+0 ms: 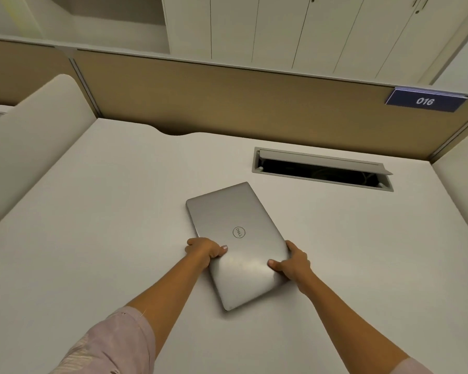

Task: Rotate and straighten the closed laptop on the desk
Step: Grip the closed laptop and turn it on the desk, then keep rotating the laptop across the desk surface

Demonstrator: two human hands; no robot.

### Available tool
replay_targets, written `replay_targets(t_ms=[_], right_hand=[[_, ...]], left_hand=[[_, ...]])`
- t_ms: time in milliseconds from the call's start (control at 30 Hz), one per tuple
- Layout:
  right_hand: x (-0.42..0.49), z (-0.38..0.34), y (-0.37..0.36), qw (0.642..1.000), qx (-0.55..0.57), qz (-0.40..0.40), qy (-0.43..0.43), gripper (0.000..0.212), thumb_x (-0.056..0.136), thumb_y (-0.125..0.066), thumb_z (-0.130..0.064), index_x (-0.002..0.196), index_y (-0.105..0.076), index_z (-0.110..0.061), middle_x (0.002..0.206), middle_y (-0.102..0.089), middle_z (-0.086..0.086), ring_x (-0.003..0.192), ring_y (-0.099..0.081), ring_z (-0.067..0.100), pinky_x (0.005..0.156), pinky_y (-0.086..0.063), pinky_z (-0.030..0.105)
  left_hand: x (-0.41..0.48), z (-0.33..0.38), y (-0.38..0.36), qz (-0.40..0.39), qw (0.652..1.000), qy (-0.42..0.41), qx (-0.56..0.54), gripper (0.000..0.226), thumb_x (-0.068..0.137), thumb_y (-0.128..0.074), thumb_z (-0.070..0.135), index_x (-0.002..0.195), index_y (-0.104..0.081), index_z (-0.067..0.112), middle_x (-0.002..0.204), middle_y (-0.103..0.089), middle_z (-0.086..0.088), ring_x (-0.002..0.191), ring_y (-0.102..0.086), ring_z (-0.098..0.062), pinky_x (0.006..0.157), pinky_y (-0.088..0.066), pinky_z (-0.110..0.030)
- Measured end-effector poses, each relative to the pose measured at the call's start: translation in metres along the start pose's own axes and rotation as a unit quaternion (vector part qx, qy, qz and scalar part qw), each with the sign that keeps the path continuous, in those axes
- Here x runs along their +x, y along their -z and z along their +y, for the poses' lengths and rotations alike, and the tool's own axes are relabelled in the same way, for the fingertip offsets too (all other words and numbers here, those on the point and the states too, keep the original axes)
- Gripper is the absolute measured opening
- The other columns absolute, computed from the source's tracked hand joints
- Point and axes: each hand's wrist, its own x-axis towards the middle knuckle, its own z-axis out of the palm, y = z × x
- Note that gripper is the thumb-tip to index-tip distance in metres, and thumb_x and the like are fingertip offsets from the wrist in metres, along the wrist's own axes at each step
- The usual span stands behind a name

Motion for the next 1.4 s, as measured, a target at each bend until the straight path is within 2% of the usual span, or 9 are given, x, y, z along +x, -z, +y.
replay_targets(t_ms=[133, 400, 567, 767, 833, 1000, 1100, 1167, 1400], right_hand=[[-0.024, 0.018, -0.013, 0.998, 0.031, 0.043, -0.02, 0.075, 0.072, -0.081, -0.033, 0.139, -0.045, -0.027, 0.126, -0.054, 0.012, 0.117, -0.052, 0.034, 0.097, -0.049, 0.047], [-0.055, 0.048, -0.033, 0.993, 0.068, 0.097, -0.014, 0.067, 0.07, -0.084, -0.037, 0.128, -0.053, -0.022, 0.114, -0.058, 0.013, 0.107, -0.058, 0.035, 0.09, -0.053, 0.05], [-0.061, 0.057, -0.037, 0.993, 0.041, 0.107, 0.024, 0.08, 0.068, -0.082, -0.049, 0.133, -0.049, -0.018, 0.114, -0.054, 0.015, 0.109, -0.055, 0.036, 0.092, -0.051, 0.049], [-0.061, 0.067, -0.037, 0.99, -0.027, 0.131, 0.052, 0.09, 0.067, -0.075, -0.065, 0.14, -0.043, -0.022, 0.105, -0.041, 0.004, 0.116, -0.045, 0.032, 0.094, -0.044, 0.043], [-0.059, 0.07, -0.036, 0.989, -0.034, 0.129, 0.068, 0.089, 0.067, -0.073, -0.067, 0.138, -0.044, -0.023, 0.103, -0.038, 0.001, 0.115, -0.045, 0.03, 0.093, -0.045, 0.041], [-0.054, 0.071, -0.029, 0.983, -0.031, 0.147, 0.101, 0.076, 0.076, -0.067, -0.064, 0.136, -0.047, -0.021, 0.126, -0.044, 0.006, 0.121, -0.044, 0.029, 0.098, -0.043, 0.044], [-0.048, 0.065, -0.019, 0.976, -0.01, 0.169, 0.137, 0.067, 0.083, -0.063, -0.058, 0.138, -0.045, -0.024, 0.134, -0.041, 0.009, 0.124, -0.042, 0.03, 0.101, -0.039, 0.047], [-0.041, 0.057, -0.012, 0.972, -0.026, 0.172, 0.16, 0.062, 0.087, -0.061, -0.053, 0.139, -0.045, -0.023, 0.136, -0.04, 0.011, 0.125, -0.042, 0.032, 0.101, -0.037, 0.048], [-0.007, 0.017, 0.008, 0.951, -0.126, 0.15, 0.239, 0.057, 0.091, -0.062, -0.04, 0.141, -0.043, -0.019, 0.141, -0.036, 0.014, 0.126, -0.041, 0.033, 0.103, -0.036, 0.047]], left_hand=[[-0.013, 0.0, -0.001, 0.019, 0.998, -0.024, 0.063, 0.091, 0.089, -0.052, 0.062, 0.146, -0.025, -0.003, 0.148, -0.031, -0.016, 0.134, -0.039, -0.028, 0.111, -0.032, -0.029], [-0.024, 0.004, -0.01, 0.038, 0.993, -0.027, 0.108, 0.094, 0.083, -0.065, 0.057, 0.146, -0.025, 0.0, 0.145, -0.034, -0.013, 0.132, -0.039, -0.027, 0.105, -0.037, -0.03], [-0.028, 0.0, -0.014, 0.067, 0.991, -0.038, 0.109, 0.095, 0.08, -0.07, 0.055, 0.145, -0.027, 0.001, 0.142, -0.039, -0.012, 0.131, -0.04, -0.025, 0.099, -0.042, -0.03], [-0.038, -0.002, -0.017, 0.085, 0.992, -0.056, 0.07, 0.082, 0.077, -0.077, 0.044, 0.135, -0.036, 0.001, 0.134, -0.044, -0.013, 0.125, -0.044, -0.024, 0.089, -0.047, -0.03], [-0.043, -0.001, -0.019, 0.076, 0.996, -0.049, 0.024, 0.087, 0.075, -0.079, 0.045, 0.136, -0.035, 0.001, 0.136, -0.041, -0.015, 0.122, -0.047, -0.026, 0.088, -0.047, -0.031], [-0.055, -0.009, -0.034, 0.081, 0.992, -0.076, -0.056, 0.091, 0.079, -0.074, 0.045, 0.143, -0.026, 0.001, 0.146, -0.029, -0.018, 0.13, -0.041, -0.034, 0.095, -0.045, -0.038], [-0.058, -0.02, -0.044, 0.095, 0.983, -0.143, -0.059, 0.105, 0.084, -0.069, 0.045, 0.153, -0.002, 0.003, 0.16, 0.005, -0.019, 0.148, -0.008, -0.035, 0.113, -0.029, -0.044], [-0.059, -0.031, -0.051, 0.1, 0.974, -0.201, -0.028, 0.11, 0.085, -0.065, 0.05, 0.153, 0.009, 0.006, 0.16, 0.018, -0.017, 0.149, 0.009, -0.033, 0.119, -0.014, -0.045], [-0.049, -0.075, -0.067, 0.133, 0.907, -0.382, 0.12, 0.1, 0.091, -0.04, 0.065, 0.152, 0.017, 0.012, 0.16, 0.023, -0.007, 0.147, 0.022, -0.022, 0.118, 0.009, -0.044]])
